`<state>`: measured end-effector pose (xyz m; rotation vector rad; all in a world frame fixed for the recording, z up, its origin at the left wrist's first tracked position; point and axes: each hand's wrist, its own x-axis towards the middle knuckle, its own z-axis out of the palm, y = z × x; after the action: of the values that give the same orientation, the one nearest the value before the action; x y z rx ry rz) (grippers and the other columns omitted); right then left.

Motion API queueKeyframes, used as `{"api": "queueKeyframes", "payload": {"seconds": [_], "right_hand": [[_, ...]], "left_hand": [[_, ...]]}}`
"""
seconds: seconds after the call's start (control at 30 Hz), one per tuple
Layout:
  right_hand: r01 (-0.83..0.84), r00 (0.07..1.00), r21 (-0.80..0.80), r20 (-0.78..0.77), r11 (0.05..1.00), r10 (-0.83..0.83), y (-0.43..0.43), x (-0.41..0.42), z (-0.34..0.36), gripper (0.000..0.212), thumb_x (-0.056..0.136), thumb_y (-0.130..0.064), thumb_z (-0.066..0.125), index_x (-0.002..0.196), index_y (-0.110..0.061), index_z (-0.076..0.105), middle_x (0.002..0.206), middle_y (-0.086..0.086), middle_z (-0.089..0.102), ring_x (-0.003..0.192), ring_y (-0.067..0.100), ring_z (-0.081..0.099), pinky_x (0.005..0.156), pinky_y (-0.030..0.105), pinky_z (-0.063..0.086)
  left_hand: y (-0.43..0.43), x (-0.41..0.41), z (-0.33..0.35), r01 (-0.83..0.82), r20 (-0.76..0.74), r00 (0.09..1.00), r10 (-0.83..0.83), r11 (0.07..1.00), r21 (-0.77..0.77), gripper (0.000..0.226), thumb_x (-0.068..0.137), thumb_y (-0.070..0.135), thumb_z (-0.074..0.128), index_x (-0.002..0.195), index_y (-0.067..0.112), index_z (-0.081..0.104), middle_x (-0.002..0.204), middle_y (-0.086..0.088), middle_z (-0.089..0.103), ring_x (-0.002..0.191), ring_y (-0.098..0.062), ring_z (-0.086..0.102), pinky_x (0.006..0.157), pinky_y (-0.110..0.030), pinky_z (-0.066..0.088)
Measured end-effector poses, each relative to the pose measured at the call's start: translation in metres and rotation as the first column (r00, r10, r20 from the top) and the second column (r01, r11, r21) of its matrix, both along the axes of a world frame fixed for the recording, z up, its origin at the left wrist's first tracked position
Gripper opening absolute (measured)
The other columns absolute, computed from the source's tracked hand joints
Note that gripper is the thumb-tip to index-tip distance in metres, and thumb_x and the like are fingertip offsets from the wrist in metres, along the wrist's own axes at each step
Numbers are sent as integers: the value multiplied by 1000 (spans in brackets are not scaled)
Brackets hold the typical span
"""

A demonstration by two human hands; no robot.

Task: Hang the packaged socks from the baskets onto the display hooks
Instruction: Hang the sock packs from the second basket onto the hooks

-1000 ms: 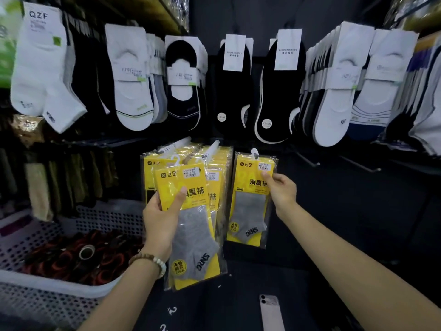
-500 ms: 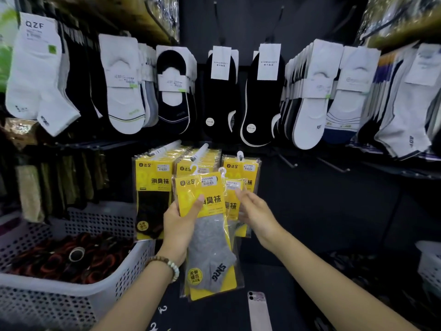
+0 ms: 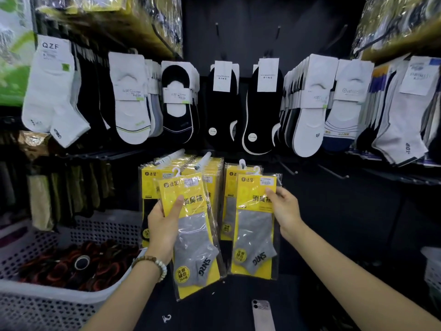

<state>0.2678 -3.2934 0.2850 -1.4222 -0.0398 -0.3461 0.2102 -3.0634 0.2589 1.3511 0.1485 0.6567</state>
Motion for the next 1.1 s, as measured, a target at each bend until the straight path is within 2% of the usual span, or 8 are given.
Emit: {"api": "queueKeyframes", "payload": {"seconds": [0.2,0.37,0.53,0.7,0.77,0.87,1.0,1.1], "right_hand": [[-51,998,-131,13,990,53,14,32,14,19,94,-12,57,111,-4,63,96,7,69,78,9,65,59,13,54],[-62,997,-92,-49,994,58,20,54,4,19,94,-14,58,110,-7,65,100,6,69,78,8,65,57,12,53],[73,986,-85,-142,994,-85,16,68,-13,26,85,-21,71,102,-2,66,105,14,69,98,25,66,90,39,54],[205,947,-136,-223,969,-232,4,57,-36,29,83,-20,72,104,-2,63,102,13,65,96,26,61,92,41,52],[160,964,-129,-191,979,-183,3,45,-39,30,85,-21,70,106,-2,61,96,10,63,90,22,61,87,38,54],[-16,992,-128,-129,992,-1,11,19,-34,27,91,-28,62,107,-7,61,93,6,65,81,15,62,70,24,53],[-267,963,-143,-89,953,256,26,-10,-23,25,92,-34,57,106,-15,65,99,0,72,88,11,69,70,19,54],[-274,962,-78,-21,959,273,28,-20,-23,18,93,-22,59,107,-15,66,104,0,73,93,8,69,71,15,54]], "left_hand": [[6,6,1,-5,4,1000,5,1000,16,10,86,38,65,92,33,59,96,15,66,89,-1,60,68,-18,41],[7,12,-2,3,13,1000,-4,1000,29,17,86,37,64,100,28,60,98,14,65,92,-2,59,72,-19,41],[4,16,-2,38,16,999,-39,999,35,8,87,36,64,91,36,58,97,18,64,91,3,57,69,-15,39],[-4,18,-5,60,-6,998,-60,996,60,6,87,36,63,91,37,59,92,20,66,80,10,60,65,-11,40],[-10,19,-7,82,-19,997,-80,994,73,7,86,36,64,91,38,60,90,20,67,79,11,61,64,-11,41],[-26,24,-11,155,-44,987,-152,986,61,15,85,36,66,99,31,63,94,13,71,86,0,66,71,-19,49],[-58,25,-12,258,-53,966,-254,962,89,15,85,33,67,98,27,66,88,13,74,78,2,68,59,-9,49],[-74,25,-13,333,-46,943,-330,939,87,14,88,29,64,102,27,65,90,13,74,81,0,69,59,-9,49]]}}
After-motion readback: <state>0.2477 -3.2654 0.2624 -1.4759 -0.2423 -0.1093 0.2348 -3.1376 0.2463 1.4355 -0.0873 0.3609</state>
